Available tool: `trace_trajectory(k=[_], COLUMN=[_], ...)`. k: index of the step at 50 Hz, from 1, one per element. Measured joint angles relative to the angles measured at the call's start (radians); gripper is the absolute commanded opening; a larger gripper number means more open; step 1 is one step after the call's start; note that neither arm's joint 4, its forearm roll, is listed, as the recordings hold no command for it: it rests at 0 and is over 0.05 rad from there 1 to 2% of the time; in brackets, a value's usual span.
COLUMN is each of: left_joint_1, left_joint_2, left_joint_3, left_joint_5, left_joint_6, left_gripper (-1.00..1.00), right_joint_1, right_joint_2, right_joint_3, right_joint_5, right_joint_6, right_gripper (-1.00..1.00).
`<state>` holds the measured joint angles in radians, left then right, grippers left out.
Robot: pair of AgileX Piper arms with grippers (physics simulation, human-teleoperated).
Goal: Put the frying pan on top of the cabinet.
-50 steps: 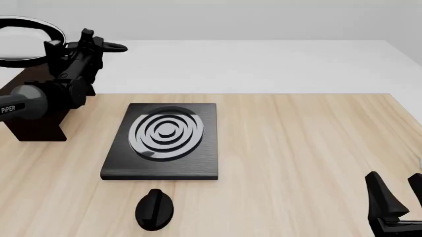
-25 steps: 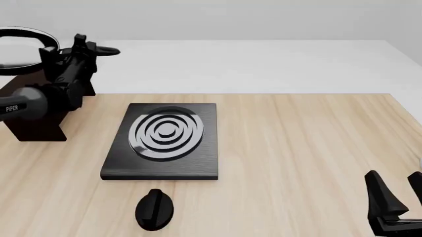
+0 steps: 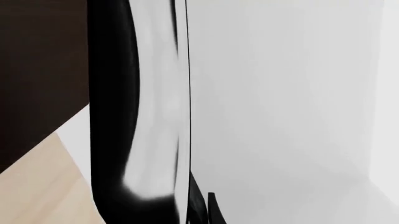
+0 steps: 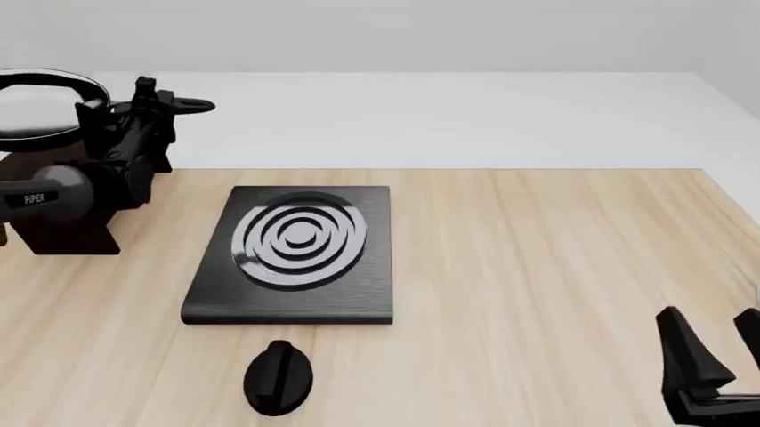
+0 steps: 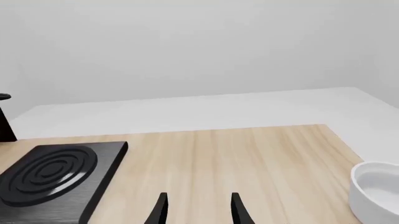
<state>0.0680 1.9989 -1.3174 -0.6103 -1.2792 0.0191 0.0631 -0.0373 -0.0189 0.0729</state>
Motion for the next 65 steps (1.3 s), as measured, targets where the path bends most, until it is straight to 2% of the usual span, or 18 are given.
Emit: trace_trajectory(k=[65], left_joint_1=[0.031], left_joint_2=[0.144], left_joint_3=[-0.045], left_joint_5=[-0.061], left_joint_6=[-0.061], left_gripper=[-1.0], right_joint_1=[0.002], right_joint_2=[0.012], right_joint_3=[0.028], right_joint_5=[-0.032], right_joint_6=[-0.014], right_gripper=[1.0])
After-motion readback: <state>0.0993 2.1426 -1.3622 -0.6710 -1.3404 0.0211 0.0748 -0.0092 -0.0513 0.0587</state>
